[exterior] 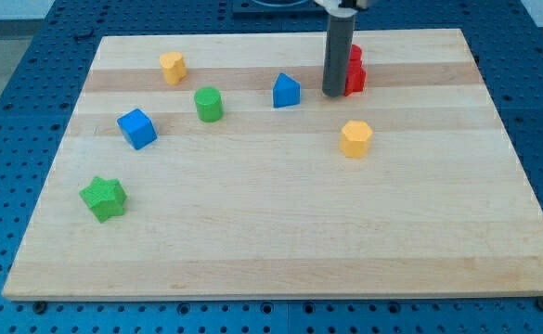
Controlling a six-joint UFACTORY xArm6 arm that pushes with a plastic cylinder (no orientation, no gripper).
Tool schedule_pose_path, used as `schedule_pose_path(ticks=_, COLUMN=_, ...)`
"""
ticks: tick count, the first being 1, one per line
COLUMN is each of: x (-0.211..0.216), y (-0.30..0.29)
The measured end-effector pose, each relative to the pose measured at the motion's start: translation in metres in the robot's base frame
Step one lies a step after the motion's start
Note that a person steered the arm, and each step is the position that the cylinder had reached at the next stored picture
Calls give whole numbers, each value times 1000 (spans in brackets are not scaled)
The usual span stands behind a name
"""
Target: Slide blue triangle towards the left side of the board
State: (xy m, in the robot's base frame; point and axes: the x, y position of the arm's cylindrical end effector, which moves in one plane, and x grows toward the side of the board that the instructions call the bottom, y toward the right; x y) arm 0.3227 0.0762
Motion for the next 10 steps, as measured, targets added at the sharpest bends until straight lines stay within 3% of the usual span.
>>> schedule_pose_path(ticks=2, x=21, y=-4)
schedule_pose_path(ticks=4, x=-1, y=-16)
schedule_pose_path(ticks=7, x=-7, y=-90)
schedule_pose_path(ticks=10, x=21, y=-109)
